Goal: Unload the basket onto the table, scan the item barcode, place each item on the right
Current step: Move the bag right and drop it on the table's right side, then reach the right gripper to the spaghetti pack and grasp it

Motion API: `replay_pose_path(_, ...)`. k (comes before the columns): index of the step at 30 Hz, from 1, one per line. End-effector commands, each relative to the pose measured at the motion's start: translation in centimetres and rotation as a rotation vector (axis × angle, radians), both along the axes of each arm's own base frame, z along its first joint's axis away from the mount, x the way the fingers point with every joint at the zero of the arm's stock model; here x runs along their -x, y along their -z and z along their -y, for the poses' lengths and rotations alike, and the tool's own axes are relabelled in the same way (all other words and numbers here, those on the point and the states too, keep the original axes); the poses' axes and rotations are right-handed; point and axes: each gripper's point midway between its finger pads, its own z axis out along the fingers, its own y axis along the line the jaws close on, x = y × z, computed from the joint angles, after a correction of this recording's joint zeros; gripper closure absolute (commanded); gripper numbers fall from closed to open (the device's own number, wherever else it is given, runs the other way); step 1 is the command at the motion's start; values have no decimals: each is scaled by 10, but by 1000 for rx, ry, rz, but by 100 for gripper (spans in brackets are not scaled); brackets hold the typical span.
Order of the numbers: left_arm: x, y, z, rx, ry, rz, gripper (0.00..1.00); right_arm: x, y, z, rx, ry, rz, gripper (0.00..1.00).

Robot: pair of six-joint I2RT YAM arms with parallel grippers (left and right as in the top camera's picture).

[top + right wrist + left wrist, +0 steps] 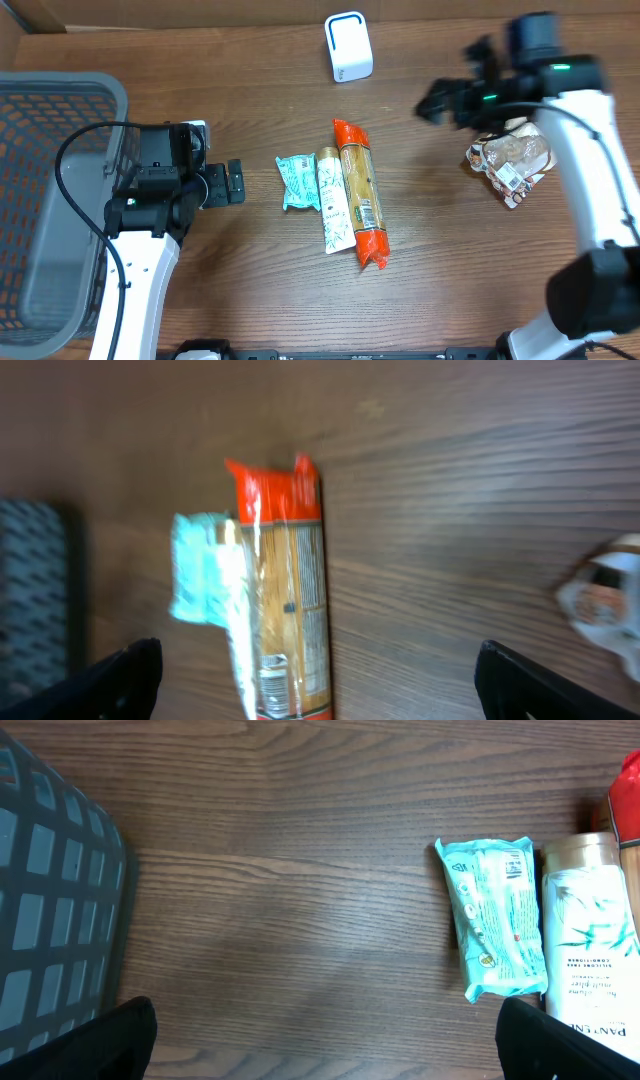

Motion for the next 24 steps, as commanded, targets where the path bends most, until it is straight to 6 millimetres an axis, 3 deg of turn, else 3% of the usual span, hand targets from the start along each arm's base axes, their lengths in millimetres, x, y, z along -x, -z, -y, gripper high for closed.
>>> replay_pose_path(1,0,3,-2,-13,5,-9,0,7,36,-27,141,-82,-30,6)
replay_pose_path(4,0,3,-2,-13,5,-9,0,13,54,-59,149,-152,-51,10)
replay_pose_path(8,0,3,-2,-13,5,-9,0,19,79,-81,150,-194,-104,13)
replay_pose_path(12,0,3,-2,-13,5,-9,0,30,106,-91,166,-228,-181,9)
replay_pose_path(15,0,3,-2,-13,6,-8,0,39,123,-99,164,-252,-241,13)
replay_pose_path(17,0,3,-2,-13,6,-8,0,44,128,-106,138,-268,-267,19)
replay_pose_path(24,0,3,-2,-13,6,-9,0,63,143,-117,131,-308,-298,20)
